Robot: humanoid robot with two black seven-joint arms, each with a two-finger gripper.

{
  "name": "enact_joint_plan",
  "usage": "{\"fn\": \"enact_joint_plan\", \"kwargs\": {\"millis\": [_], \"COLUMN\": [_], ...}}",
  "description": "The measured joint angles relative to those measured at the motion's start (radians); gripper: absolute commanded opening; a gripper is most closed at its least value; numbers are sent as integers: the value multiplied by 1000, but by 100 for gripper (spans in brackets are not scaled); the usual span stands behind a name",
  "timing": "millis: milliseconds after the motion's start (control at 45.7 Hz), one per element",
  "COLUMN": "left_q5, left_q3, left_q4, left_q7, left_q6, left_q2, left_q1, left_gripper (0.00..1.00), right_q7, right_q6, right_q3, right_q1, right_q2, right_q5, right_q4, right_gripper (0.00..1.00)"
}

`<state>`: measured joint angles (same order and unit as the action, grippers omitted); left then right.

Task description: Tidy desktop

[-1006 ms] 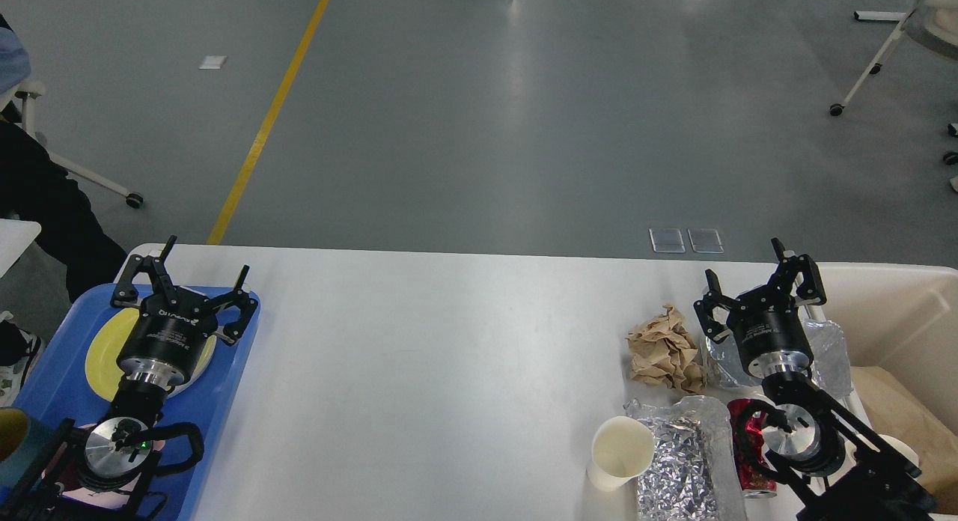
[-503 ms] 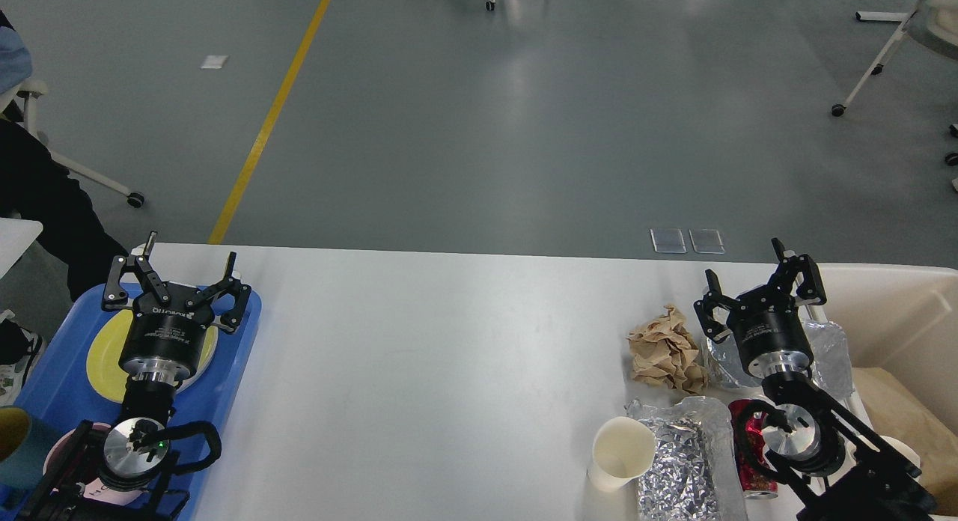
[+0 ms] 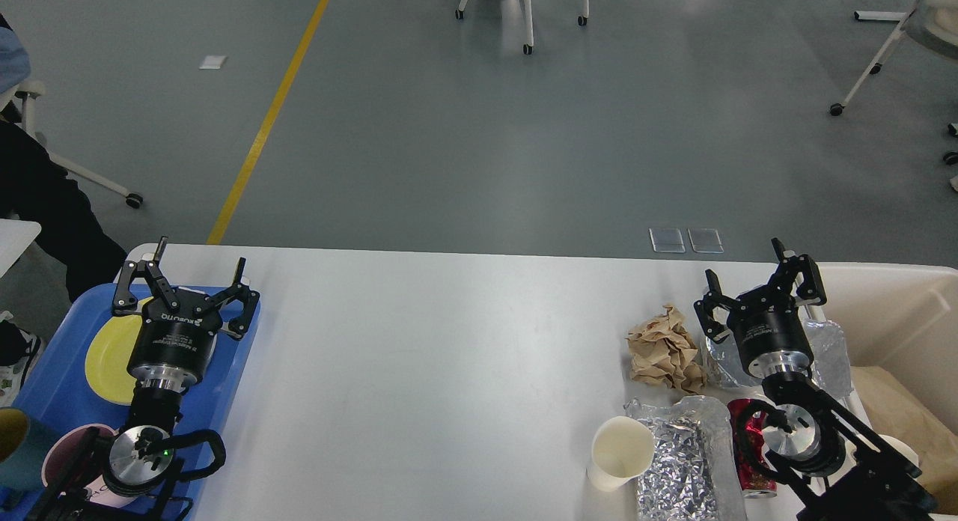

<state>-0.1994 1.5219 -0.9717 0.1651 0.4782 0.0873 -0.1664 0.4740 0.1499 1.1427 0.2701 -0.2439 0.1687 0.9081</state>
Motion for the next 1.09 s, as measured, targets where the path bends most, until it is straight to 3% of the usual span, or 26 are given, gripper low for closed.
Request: {"fn": "enact_joint_plan", "kwargs": {"millis": [262,1094], "left_q5": [16,25], "left_q3": [-23,-37], "left_q4": [32,42], "left_q7": [14,22], "left_q6": [90,66], "left_q2": [-9,-6], "left_q1": [17,3], "left_gripper": [96,96], "right_q7": [0,0], "right_q6": [0,0], "right_q3": [0,0], "right_q1": [0,0], "right_q2": [0,0], "right_q5": [0,0], "right_q4": [0,0], "right_gripper": [100,100]}}
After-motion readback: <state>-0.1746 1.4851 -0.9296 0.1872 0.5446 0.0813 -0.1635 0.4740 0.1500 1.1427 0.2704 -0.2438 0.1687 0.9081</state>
